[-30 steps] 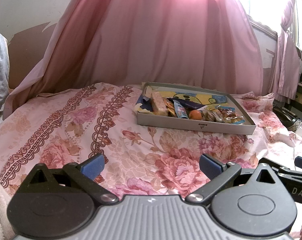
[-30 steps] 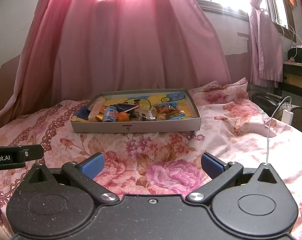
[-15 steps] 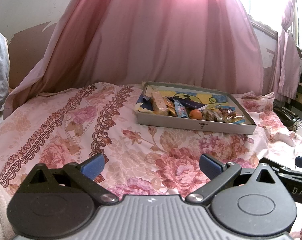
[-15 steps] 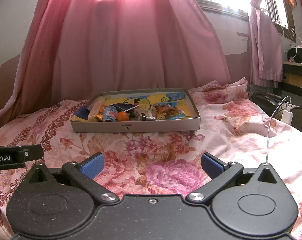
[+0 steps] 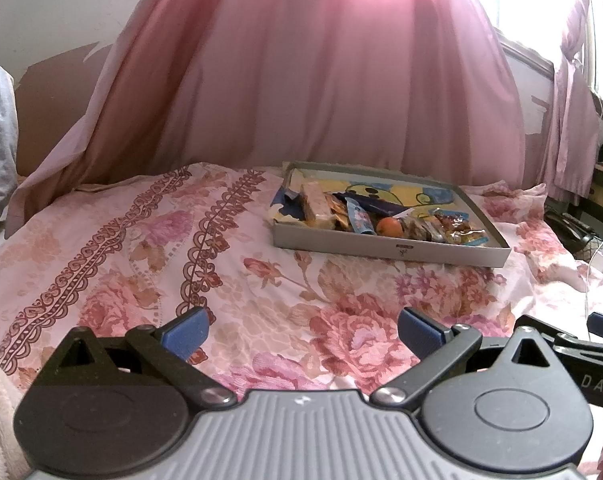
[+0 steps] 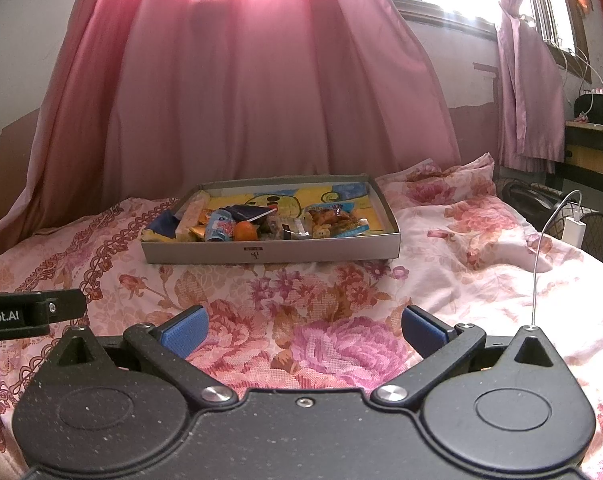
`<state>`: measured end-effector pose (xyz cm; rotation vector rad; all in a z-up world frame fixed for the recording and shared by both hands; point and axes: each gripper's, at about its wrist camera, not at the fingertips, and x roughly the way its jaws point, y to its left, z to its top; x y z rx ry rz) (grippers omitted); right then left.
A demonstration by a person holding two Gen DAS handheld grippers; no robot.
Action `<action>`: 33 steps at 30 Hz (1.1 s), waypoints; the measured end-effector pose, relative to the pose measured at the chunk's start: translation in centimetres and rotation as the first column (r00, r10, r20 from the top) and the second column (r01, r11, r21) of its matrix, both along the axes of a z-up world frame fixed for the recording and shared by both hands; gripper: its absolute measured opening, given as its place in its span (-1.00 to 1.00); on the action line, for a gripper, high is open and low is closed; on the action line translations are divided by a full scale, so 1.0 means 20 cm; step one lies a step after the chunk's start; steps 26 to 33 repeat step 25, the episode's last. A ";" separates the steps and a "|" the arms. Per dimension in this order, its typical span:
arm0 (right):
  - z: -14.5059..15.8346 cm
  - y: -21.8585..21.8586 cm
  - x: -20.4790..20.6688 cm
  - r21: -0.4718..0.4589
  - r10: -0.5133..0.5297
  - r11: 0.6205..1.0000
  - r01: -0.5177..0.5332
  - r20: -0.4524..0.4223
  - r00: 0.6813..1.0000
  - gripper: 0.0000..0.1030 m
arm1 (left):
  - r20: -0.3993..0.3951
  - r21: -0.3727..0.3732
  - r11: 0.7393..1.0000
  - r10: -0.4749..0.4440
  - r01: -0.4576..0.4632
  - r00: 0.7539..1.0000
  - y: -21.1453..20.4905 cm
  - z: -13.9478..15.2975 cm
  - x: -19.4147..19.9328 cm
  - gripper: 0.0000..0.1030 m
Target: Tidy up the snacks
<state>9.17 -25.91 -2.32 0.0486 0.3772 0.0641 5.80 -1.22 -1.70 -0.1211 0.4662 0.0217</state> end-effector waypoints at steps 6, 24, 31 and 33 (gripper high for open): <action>0.00 0.00 0.00 0.000 0.000 1.000 0.000 0.000 1.000 0.99 | -0.023 0.045 0.999 0.021 -0.020 1.000 -0.03 0.01 -0.01 0.99; -0.01 0.00 0.00 0.000 -0.001 1.000 0.001 -0.003 1.000 0.99 | -0.040 0.083 0.996 0.030 -0.026 0.999 -0.03 0.01 0.00 0.99; -0.01 0.00 0.00 0.000 -0.001 1.000 0.001 -0.003 1.000 0.99 | -0.041 0.083 0.996 0.029 -0.026 0.999 -0.03 0.01 0.00 0.99; -0.01 0.00 0.00 0.000 -0.001 1.000 0.001 -0.003 1.000 0.99 | -0.041 0.083 0.996 0.029 -0.026 0.999 -0.03 0.01 0.00 0.99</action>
